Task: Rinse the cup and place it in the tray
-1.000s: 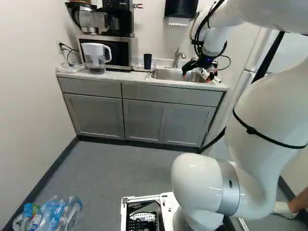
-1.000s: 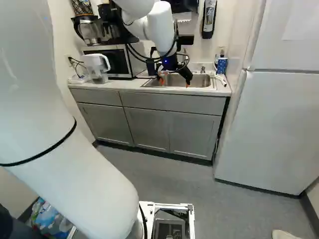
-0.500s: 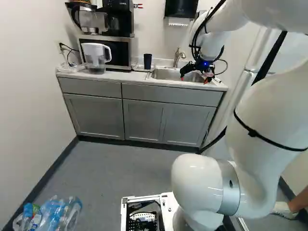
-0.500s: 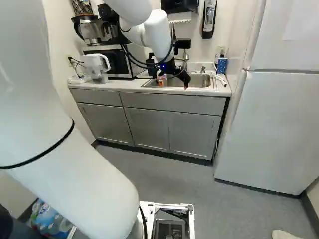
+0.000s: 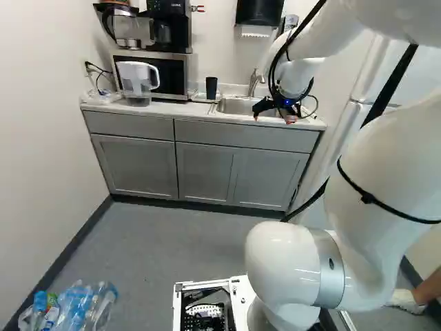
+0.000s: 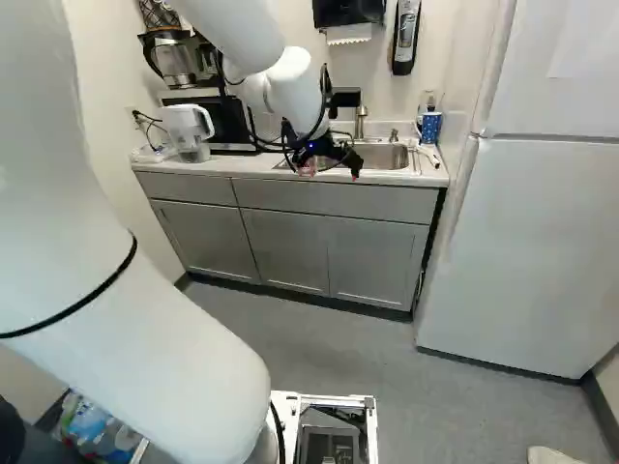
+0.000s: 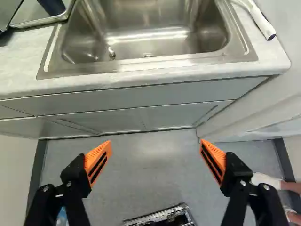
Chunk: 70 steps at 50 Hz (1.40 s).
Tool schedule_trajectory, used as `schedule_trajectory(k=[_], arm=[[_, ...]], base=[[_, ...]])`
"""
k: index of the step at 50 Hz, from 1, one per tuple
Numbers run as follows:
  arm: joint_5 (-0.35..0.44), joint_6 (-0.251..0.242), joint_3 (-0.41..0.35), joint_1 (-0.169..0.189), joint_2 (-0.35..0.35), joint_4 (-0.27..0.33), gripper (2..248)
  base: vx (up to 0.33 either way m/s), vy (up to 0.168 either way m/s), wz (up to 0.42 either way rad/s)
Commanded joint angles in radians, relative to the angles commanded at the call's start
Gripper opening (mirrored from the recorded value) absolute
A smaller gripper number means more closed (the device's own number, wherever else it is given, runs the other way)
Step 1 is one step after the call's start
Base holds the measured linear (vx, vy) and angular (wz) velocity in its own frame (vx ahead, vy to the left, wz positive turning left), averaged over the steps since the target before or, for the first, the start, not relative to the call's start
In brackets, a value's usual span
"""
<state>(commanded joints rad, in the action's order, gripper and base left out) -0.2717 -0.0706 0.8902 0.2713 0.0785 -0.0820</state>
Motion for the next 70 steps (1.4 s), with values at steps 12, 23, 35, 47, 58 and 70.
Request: schedule_trajectory(k=[12,23,35,47,58,70], arm=[[0.11,0.007,-0.077,-0.026,0.019,0.008,247],[0.227,0.014,-0.159,-0.054,0.04,0.016,247],[0.368,0.023,-0.258,-0.087,0.064,0.026,247],[0.516,0.032,-0.362,-0.122,0.091,0.037,247],[0.64,0.039,-0.449,-0.152,0.112,0.046,247],[0.759,0.047,-0.533,-0.18,0.133,0.054,247]], base=[[0.0,0.0,0.0],[0.0,0.0,0.0],[0.0,0.0,0.0],[0.0,0.0,0.0],[0.0,0.0,0.0],[0.0,0.0,0.0]])
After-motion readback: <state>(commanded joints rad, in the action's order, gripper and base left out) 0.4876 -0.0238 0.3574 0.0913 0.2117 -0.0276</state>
